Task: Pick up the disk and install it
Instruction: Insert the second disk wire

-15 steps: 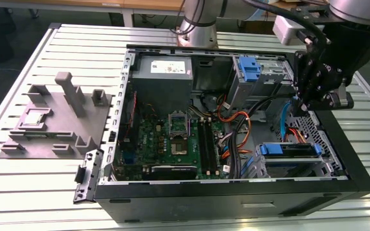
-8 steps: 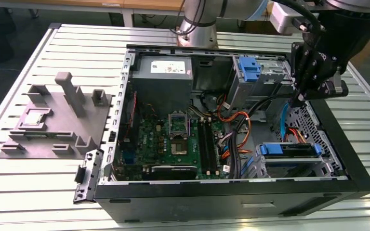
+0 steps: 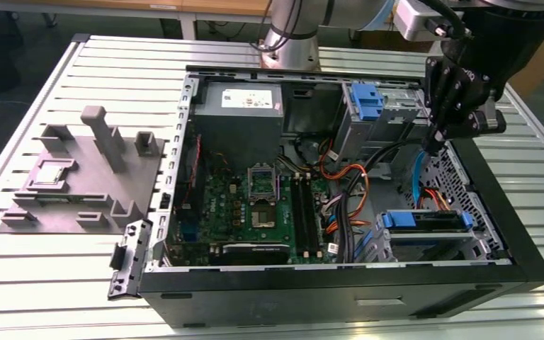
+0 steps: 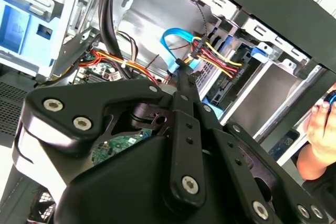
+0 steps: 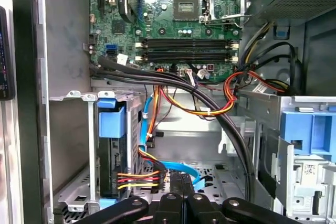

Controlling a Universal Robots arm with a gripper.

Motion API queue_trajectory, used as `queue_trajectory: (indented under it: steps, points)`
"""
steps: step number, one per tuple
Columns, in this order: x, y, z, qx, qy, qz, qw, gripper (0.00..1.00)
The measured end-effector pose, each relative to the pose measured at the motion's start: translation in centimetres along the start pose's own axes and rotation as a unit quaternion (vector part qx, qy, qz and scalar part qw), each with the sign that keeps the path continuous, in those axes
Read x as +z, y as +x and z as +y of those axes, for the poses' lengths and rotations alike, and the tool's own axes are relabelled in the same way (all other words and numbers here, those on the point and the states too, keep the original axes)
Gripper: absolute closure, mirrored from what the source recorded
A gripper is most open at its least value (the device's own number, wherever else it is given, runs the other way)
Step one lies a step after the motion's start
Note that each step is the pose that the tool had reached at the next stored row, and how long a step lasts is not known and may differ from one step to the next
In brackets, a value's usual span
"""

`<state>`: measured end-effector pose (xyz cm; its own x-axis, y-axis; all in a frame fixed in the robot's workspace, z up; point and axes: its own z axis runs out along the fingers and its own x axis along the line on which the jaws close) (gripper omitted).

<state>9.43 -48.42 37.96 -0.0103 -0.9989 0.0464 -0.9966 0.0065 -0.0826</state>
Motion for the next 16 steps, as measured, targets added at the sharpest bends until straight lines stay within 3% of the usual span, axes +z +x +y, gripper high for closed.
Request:
queue_trajectory:
  steps: [9, 10, 11, 13, 14, 16]
  points:
    - [-0.02, -0.85, -0.29, 0.004, -0.0049, 0.0007, 1.0, 0.89]
    - [-0.02, -0.94, -0.33, 0.004, -0.0051, 0.0011, 1.0, 0.84]
    - [-0.02, -1.0, -0.34, 0.004, -0.0052, 0.0019, 1.0, 0.77]
    - [-0.02, -1.12, -0.36, 0.005, -0.0051, 0.0045, 1.0, 0.77]
    - [-0.03, -1.19, -0.37, 0.005, -0.0051, 0.0062, 1.0, 0.7]
    - [-0.02, -1.34, -0.4, 0.004, -0.005, 0.0111, 0.9999, 0.7]
